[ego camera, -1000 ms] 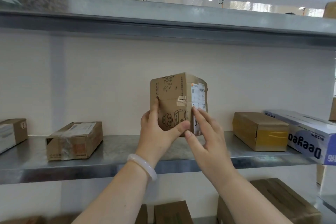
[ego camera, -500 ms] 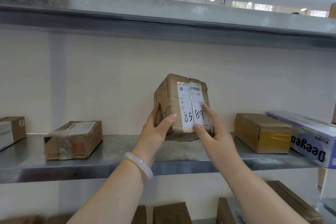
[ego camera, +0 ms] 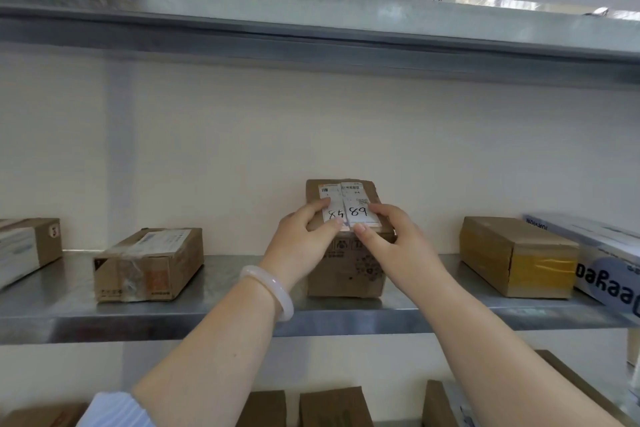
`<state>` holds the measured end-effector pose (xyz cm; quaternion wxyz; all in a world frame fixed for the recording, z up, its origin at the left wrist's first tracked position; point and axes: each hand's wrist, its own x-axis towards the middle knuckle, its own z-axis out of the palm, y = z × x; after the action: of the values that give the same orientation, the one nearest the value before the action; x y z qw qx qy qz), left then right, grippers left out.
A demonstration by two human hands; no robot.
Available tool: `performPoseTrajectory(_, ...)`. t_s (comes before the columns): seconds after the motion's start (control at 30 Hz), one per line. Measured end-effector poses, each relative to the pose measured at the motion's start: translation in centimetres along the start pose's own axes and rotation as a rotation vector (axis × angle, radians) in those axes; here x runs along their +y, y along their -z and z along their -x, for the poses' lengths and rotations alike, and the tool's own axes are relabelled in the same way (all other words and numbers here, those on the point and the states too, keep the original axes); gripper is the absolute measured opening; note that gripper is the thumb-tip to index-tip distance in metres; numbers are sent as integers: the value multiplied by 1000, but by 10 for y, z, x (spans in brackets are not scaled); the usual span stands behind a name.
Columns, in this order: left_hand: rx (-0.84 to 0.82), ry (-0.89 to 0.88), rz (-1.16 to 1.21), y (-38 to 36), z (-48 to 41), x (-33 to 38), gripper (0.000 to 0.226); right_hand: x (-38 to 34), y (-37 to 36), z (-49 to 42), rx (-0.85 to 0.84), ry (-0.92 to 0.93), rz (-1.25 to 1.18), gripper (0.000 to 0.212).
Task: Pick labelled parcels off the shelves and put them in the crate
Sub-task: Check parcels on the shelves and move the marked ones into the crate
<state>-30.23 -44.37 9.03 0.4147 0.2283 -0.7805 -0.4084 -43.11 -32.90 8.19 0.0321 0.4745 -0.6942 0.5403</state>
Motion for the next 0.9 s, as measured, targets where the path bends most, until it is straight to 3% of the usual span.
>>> performPoseTrajectory(0.23,-4,148,-165,-4,-23,8,47,2,-3,-15,-89,-56,7,52)
performPoseTrajectory(0.4,-15,138,-227,-1,-32,11,52,6,21,-13,-148,-31,24,55)
performPoseTrajectory(0.53,107,-105,-489,-21,-25,34,68,8,60,-11,-45,0,107,55)
performPoseTrajectory(0.7,140,-471,-607,-94,-6,78,52,28,115,-2,69,43,181,52)
performPoseTrajectory(0.9,-142,-316,-345,-190,-9,84,52,68,181,18,181,-10,228,48)
